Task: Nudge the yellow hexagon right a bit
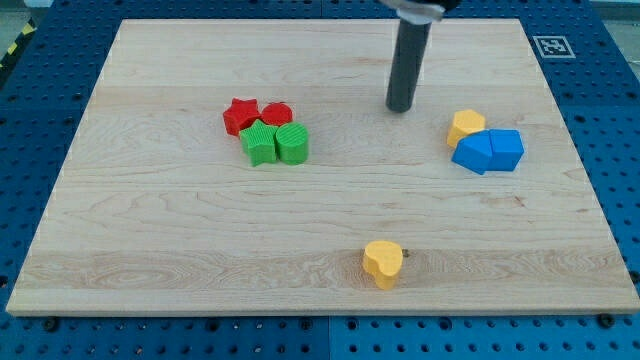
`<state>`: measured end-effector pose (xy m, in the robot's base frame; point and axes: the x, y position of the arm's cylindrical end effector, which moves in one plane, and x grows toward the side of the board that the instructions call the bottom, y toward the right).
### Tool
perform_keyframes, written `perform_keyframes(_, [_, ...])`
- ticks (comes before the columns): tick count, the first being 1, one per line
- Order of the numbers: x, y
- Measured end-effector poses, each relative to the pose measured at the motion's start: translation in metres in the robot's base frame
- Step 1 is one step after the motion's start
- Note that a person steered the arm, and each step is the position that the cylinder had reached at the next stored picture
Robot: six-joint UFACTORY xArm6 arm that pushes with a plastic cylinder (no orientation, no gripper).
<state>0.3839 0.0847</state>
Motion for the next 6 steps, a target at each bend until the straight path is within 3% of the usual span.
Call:
perform_keyframes(1, [0.039,0.000])
perform_keyframes(2, [0.044,0.013])
perform_keyframes(3, [0.043,0.037])
perform_keyframes(4, [0.013,0.054])
perform_keyframes(6, [0.008,0.081])
